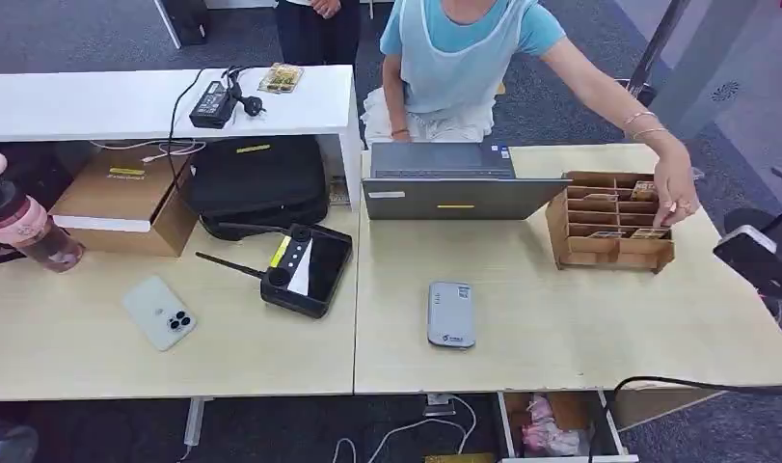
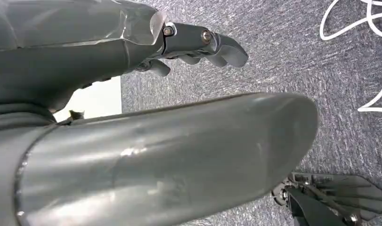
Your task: Pass the card to the sensor for recognition and then transmit it.
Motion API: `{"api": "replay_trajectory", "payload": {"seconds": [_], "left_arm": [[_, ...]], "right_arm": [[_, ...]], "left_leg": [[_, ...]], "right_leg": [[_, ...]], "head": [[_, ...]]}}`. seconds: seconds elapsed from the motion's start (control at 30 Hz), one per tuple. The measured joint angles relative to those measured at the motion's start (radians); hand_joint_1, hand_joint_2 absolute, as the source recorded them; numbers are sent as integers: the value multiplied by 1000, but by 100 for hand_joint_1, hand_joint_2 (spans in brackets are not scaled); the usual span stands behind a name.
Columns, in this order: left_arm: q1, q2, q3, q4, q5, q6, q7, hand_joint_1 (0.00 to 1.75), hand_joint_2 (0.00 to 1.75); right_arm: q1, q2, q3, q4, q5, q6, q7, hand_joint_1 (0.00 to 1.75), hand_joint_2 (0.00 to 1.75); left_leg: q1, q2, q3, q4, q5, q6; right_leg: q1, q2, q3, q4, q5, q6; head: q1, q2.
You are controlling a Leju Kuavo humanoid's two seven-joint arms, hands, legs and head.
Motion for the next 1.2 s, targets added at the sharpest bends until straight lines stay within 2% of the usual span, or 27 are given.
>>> {"api": "replay_trajectory", "payload": {"seconds": [0.5,1.2], "left_arm": [[1,0,0,0,3,6,0,0,0],[2,0,0,0,-2,9,-13,0,0]], "right_arm": [[-11,0,33,12,-6,-18,3,0,175],[-44,1,95,44,16,-1,14,0,175]], "left_leg": [[0,0,0,0,0,0],[0,-1,0,0,0,0]], "right_leg": [[0,0,0,0,0,0],[0,0,0,0,0,0]], "head": [[0,0],[0,0]]}}
